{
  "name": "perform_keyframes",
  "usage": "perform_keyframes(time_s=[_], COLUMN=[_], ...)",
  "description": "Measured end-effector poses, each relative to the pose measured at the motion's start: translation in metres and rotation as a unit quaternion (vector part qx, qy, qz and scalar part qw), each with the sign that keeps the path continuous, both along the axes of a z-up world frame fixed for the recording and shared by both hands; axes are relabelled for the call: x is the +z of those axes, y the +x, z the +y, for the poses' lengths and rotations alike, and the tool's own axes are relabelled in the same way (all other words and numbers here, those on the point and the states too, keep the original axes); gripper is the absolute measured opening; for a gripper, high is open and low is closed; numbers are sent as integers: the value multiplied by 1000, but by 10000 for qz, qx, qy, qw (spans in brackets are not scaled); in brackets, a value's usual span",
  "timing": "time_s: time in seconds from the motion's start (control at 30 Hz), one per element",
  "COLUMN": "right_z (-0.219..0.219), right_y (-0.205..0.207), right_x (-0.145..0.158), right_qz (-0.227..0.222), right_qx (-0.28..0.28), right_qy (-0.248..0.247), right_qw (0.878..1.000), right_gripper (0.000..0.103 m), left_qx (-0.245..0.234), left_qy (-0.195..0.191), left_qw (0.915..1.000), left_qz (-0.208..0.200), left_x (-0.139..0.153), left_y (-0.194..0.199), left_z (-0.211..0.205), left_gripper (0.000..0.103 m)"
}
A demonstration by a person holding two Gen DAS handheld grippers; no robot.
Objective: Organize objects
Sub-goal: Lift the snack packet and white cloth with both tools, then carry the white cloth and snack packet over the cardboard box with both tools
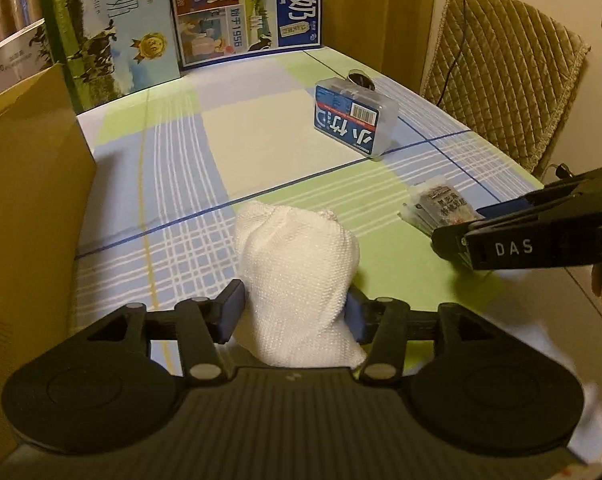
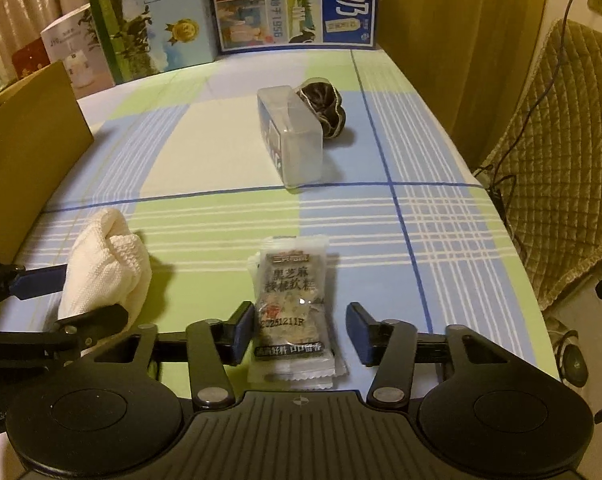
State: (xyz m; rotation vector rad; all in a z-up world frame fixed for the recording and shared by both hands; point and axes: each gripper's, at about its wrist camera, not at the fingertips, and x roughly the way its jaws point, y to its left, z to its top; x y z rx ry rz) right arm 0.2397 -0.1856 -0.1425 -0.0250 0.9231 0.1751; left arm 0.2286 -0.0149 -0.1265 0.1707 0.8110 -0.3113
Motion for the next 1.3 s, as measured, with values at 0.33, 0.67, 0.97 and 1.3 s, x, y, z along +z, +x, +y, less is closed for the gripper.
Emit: perform_keyframes(time_s=[0.33,0.67,0.97,1.3], right_z=[8,9,5,19], right_y=[-1,-23,-88,-154], right_x=[-2,10,45,101], right_qz=[-96,-171,-210,-524], right_qx=[136,106,-145,97], right_qy=[-256,-70,467,553], right_qw=[9995,9998,9986,9970], right_gripper=[35,34,34,34], left_qx=[-69,238,396,489], left_qy=[45,-150,-441,-525], left_qw=[10000,9993,9979,9974], left_qz=[35,232,273,72], left_x=[-6,12,47,100], left_y=[5,-6,-53,-117], left_z=[-4,5,14,27], left_gripper=[42,30,29,30])
